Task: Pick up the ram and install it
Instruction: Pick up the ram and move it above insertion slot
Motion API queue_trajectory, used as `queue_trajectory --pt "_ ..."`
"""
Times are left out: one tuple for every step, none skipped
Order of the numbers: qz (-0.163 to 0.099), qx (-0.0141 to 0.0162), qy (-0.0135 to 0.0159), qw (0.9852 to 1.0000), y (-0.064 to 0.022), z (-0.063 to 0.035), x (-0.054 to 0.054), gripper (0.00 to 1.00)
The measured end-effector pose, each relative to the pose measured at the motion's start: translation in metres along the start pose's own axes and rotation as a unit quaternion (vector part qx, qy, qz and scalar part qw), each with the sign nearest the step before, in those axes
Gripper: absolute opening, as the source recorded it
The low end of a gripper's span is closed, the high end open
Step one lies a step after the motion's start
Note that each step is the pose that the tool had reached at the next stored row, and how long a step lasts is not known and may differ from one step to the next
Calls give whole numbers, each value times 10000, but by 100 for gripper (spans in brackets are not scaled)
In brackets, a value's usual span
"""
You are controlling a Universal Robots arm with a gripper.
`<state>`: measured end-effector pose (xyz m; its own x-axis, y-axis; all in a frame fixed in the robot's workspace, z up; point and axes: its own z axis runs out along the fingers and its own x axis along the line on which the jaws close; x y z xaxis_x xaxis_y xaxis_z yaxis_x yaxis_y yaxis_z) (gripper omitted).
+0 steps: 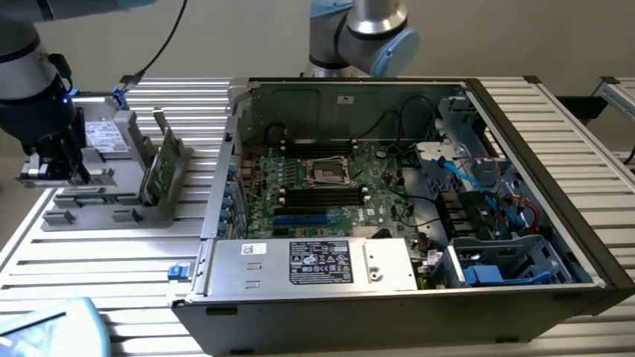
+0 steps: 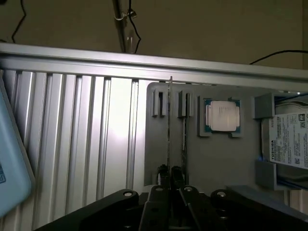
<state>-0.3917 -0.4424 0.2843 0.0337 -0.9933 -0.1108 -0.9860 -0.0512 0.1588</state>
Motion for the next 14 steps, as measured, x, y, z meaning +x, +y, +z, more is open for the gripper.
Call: queue_trajectory --pt "1 -5 2 10000 -10 -40 -3 13" --pt "1 -11 3 10000 -22 -85 -8 13" --pt "3 -20 3 10000 -33 -128 -12 13" --pt "4 -31 3 10000 -47 -172 -15 13" --pt "5 -43 2 10000 -63 -215 -19 13" --pt "6 -56 0 10000 -81 -255 -22 13" --pt "7 -70 0 10000 -99 -297 -26 13" --pt "9 -84 0 10000 -119 -343 -29 13" --pt "10 -95 -1 10000 -140 -385 -33 13" --pt "11 -105 -2 9999 -164 -427 -36 13" --pt "13 -116 -3 9999 -193 -470 -39 13" --pt "14 -127 -2 9999 -222 -507 -41 13" --pt "16 -143 -3 9999 -252 -542 -42 13" --pt "17 -159 -5 9999 -277 -572 -43 13"
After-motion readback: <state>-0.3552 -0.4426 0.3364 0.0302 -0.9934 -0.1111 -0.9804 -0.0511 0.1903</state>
